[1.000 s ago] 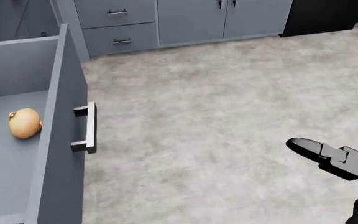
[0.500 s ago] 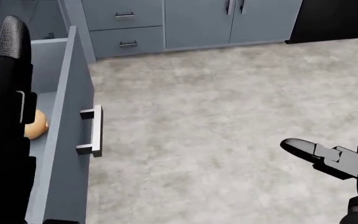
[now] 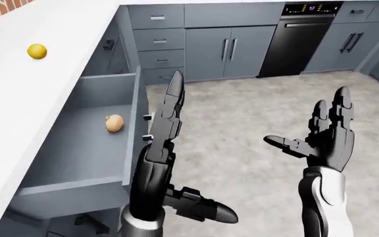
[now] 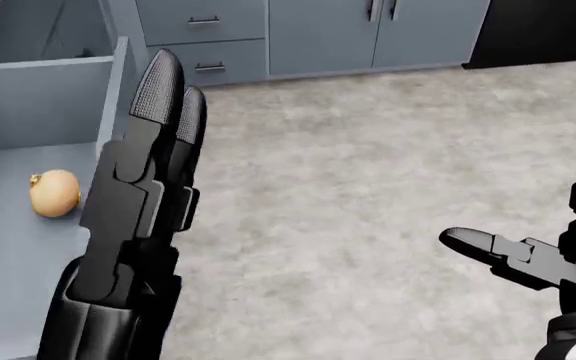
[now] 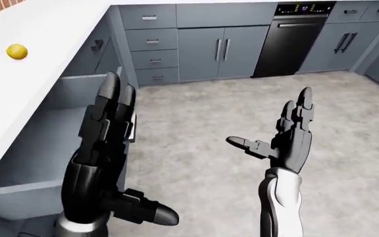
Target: Close the right drawer.
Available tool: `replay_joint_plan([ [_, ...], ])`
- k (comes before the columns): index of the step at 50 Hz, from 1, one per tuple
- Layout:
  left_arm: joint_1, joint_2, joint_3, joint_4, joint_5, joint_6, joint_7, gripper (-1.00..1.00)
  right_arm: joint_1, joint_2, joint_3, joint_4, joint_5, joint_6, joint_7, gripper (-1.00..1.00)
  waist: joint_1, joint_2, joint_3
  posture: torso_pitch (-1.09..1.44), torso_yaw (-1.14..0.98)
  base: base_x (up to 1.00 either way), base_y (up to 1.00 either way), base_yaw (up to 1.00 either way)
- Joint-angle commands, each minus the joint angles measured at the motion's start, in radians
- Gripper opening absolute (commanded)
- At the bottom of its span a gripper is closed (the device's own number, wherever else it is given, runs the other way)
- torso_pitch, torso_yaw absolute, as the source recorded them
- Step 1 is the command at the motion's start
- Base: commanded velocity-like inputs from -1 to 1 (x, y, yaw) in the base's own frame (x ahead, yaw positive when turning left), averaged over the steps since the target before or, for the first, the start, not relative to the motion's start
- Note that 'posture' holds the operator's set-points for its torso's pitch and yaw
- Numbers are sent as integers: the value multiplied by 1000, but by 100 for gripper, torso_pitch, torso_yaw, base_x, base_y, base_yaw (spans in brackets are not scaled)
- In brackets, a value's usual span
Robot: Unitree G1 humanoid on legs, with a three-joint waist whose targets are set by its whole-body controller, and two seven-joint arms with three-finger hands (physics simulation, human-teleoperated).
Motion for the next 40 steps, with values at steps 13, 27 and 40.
replay_joint_plan([
  [13, 27, 11, -54, 102, -15, -112, 10, 100, -22, -7, 4, -18, -1, -37, 7, 100, 0, -3, -16, 0, 0, 0, 0, 0],
  [27, -7, -17, -23, 256, -50, -148, -1, 100, -25, -7, 8, 1, -1, -45, 11, 100, 0, -4, -20, 0, 0, 0, 0, 0],
  [40, -57, -63, 46, 491, -53, -253, -8, 100, -24, -5, 16, 19, -4, -58, 15, 100, -2, -7, -22, 0, 0, 0, 0, 0],
])
